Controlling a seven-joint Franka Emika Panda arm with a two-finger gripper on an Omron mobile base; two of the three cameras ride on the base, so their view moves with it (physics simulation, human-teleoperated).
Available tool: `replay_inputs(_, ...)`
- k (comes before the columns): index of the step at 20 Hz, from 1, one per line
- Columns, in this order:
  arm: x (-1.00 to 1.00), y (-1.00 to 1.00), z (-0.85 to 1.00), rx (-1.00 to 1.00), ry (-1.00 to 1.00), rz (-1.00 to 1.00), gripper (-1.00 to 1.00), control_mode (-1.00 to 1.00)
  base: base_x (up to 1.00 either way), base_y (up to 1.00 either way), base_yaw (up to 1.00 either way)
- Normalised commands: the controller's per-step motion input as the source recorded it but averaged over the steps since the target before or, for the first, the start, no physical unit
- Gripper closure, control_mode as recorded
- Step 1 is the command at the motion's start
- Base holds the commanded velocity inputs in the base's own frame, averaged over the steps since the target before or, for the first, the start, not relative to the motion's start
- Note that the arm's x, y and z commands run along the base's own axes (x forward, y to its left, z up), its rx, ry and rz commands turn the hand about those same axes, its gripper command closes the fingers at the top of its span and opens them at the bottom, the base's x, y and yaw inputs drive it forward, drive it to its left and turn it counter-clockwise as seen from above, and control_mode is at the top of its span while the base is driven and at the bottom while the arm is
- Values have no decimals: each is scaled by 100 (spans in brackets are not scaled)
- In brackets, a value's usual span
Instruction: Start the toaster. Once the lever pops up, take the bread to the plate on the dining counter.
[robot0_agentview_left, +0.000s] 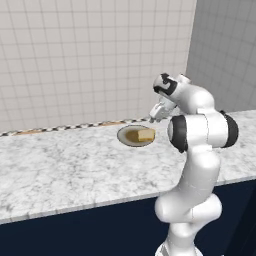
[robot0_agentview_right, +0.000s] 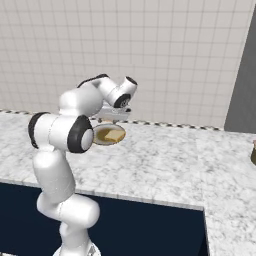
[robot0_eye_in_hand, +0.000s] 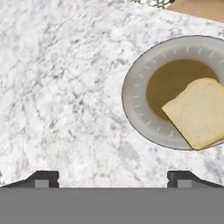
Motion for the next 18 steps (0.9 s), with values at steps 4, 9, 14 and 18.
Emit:
replay_inputs(4, -100, 37, 85, -32, -37, 0, -100, -100, 0, 0, 0)
replay_inputs(9, -100, 50, 100, -28, -15, -9, -100, -100, 0, 0, 0)
replay_inputs(14, -100, 43, 81, -17, -2, -14, -100, -100, 0, 0, 0)
replay_inputs(18, -85, 23, 18, -7, 0, -14, -100, -100, 0, 0, 0)
